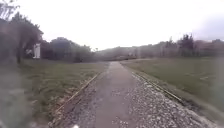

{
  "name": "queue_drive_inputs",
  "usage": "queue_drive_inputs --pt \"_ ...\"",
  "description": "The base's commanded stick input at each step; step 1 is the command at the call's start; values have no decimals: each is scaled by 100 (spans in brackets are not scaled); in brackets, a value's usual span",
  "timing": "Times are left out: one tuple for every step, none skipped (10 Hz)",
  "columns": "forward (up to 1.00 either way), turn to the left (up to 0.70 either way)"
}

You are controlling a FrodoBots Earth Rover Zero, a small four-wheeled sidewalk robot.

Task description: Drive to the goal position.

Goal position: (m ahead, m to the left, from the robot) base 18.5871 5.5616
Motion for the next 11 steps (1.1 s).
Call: queue_drive_inputs --pt "70 0" --pt "70 0" --pt "70 0" --pt "70 0" --pt "70 0" --pt "70 0" --pt "70 0" --pt "70 0" --pt "70 0" --pt "70 0" --pt "70 0"
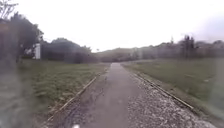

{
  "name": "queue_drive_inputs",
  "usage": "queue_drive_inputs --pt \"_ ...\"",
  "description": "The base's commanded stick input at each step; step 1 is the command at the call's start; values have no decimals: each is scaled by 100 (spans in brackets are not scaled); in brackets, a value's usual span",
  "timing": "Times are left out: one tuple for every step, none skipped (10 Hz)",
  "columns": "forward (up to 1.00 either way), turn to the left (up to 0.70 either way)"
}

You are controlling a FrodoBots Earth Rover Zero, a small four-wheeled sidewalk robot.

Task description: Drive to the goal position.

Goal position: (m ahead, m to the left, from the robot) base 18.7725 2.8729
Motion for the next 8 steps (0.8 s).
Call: queue_drive_inputs --pt "70 0" --pt "70 -3" --pt "70 -8" --pt "70 -13" --pt "70 -14" --pt "70 -14" --pt "70 -14" --pt "70 -14"
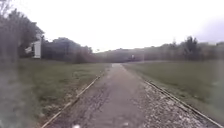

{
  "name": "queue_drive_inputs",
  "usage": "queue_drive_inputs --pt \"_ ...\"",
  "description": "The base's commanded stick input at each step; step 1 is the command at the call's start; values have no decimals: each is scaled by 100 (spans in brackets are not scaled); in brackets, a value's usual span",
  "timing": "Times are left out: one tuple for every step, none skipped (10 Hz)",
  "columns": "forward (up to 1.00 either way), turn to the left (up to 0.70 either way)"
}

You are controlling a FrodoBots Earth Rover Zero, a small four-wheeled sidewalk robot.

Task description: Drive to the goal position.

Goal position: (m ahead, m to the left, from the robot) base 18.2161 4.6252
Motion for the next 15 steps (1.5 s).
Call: queue_drive_inputs --pt "70 -14" --pt "70 -14" --pt "70 -13" --pt "70 -12" --pt "70 -5" --pt "70 0" --pt "70 0" --pt "70 0" --pt "70 0" --pt "70 0" --pt "70 0" --pt "70 0" --pt "70 0" --pt "70 0" --pt "70 0"
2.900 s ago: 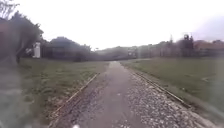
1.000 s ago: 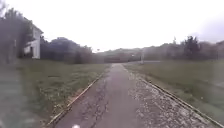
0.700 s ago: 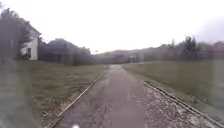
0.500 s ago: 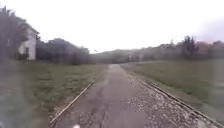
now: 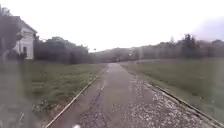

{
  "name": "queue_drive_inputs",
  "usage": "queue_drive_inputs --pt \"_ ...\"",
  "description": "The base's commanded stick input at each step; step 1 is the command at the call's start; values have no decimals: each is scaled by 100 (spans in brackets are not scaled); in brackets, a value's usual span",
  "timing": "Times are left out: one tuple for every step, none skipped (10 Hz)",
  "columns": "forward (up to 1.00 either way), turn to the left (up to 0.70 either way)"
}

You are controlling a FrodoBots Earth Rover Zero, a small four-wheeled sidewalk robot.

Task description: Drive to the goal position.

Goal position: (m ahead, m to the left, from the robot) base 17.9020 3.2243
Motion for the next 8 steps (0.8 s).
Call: queue_drive_inputs --pt "70 -2" --pt "70 -4" --pt "70 -12" --pt "70 -12" --pt "70 -12" --pt "70 -12" --pt "70 -12" --pt "70 -12"
